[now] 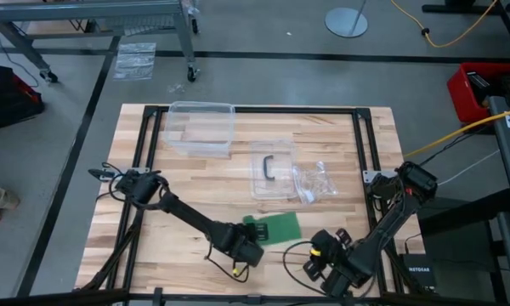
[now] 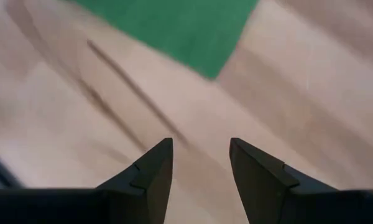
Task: Roll bandage
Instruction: Roll the green bandage
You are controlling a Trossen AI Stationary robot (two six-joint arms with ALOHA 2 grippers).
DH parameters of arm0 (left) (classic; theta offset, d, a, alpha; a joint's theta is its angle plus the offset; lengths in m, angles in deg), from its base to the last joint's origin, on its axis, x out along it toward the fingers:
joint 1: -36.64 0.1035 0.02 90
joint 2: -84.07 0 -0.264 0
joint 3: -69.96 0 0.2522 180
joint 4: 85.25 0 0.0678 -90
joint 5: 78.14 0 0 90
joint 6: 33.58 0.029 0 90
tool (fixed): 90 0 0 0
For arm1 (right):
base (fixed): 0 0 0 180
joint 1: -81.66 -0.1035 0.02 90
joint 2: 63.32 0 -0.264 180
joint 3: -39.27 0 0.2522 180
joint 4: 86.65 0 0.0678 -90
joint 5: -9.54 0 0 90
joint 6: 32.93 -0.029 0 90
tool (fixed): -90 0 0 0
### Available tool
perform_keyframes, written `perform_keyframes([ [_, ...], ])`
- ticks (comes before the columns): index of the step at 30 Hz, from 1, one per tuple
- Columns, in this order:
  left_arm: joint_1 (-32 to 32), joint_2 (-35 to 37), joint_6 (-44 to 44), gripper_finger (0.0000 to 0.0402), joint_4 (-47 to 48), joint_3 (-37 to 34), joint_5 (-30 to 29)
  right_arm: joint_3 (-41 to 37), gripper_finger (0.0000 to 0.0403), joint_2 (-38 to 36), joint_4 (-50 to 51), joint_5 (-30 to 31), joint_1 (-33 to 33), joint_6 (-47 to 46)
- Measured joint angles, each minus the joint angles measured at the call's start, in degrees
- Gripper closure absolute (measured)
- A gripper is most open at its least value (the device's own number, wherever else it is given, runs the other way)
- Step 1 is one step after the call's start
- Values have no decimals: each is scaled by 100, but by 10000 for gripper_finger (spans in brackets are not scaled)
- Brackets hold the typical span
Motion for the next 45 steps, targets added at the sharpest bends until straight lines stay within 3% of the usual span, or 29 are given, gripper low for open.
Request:
perform_keyframes([
  [6, -317, 5, -915, 317, 689, 2, 22, -256, 237, 0, -401, 162, 763, 1300],
  [16, -746, 5, -1952, 318, 1365, -4, 153, -566, 237, 2, -2263, 302, 2121, 4185],
  [22, -968, -2, -2471, 317, 1559, -17, 157, -571, 237, 161, -3081, -254, 2684, 5289],
  [30, -1190, -13, -3296, 315, 1702, -26, 150, -578, 237, 728, -4055, -891, 2923, 6153],
  [39, -1223, -25, -3443, 308, 1637, -35, -85, -578, 237, 822, -3571, -527, 2953, 6280],
  [45, -1231, -40, -3626, 306, 1646, -9, -426, -578, 237, 822, -3260, -595, 3074, 6264],
])
